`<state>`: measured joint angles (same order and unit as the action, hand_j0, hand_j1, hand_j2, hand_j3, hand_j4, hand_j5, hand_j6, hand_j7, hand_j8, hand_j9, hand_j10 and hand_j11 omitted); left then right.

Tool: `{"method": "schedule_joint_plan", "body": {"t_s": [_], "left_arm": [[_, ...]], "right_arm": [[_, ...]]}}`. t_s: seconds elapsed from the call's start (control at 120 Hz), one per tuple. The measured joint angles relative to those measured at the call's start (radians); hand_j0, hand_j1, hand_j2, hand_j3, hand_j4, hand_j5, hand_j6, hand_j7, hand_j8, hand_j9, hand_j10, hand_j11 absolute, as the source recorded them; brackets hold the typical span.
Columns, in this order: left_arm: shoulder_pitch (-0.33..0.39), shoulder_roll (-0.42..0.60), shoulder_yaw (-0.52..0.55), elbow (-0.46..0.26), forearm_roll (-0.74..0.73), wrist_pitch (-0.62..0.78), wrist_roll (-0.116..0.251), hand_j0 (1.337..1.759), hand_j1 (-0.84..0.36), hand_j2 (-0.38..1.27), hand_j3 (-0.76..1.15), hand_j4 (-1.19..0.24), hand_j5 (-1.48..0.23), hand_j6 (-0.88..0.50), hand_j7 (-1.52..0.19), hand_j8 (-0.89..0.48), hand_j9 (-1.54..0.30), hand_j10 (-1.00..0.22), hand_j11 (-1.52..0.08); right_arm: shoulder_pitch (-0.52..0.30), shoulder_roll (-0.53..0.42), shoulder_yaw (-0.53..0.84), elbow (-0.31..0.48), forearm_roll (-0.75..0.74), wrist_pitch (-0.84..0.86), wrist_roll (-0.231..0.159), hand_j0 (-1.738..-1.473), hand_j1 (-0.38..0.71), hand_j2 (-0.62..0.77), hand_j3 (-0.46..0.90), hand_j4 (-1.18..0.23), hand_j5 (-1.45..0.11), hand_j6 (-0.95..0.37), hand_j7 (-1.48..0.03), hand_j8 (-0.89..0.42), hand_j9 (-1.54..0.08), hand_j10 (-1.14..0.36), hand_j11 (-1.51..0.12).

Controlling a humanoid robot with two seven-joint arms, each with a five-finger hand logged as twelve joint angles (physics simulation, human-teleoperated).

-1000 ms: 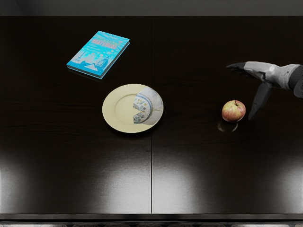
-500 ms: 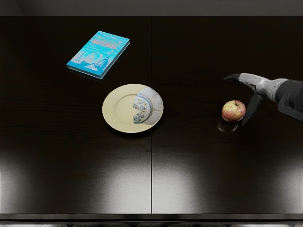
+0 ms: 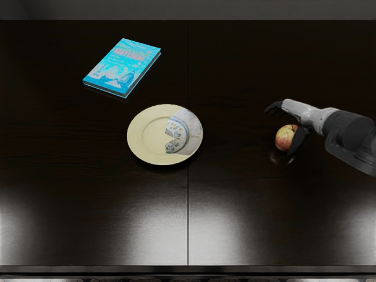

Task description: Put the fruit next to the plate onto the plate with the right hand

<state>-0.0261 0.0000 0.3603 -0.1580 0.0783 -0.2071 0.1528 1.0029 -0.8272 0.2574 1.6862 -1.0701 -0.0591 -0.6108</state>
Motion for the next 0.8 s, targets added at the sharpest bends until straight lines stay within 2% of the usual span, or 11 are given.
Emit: {"method": "schedule_joint_plan", "body": {"t_s": [0.558, 0.8], "left_arm": [[0.000, 0.000, 0.000, 0.000, 0.000, 0.000, 0.000, 1.658, 0.07, 0.05, 0.00, -0.23, -0.30, -0.23, -0.30, -0.23, -0.30, -0.23, -0.30], [0.000, 0.000, 0.000, 0.000, 0.000, 0.000, 0.000, 1.658, 0.07, 0.05, 0.00, -0.23, -0.30, -0.23, -0.30, -0.23, -0.30, -0.23, -0.30]], "right_arm": [[0.004, -0.012, -0.054, -0.011, -0.028, -0.040, 0.000, -1.658, 0.05, -0.06, 0.00, -0.36, -0.42, -0.35, -0.43, -0.36, -0.42, -0.39, -0.44], [0.016, -0.013, -0.043, -0.035, -0.019, -0.032, 0.000, -1.658, 0.04, -0.06, 0.00, -0.34, -0.42, -0.34, -0.42, -0.34, -0.42, -0.35, -0.42]]}}
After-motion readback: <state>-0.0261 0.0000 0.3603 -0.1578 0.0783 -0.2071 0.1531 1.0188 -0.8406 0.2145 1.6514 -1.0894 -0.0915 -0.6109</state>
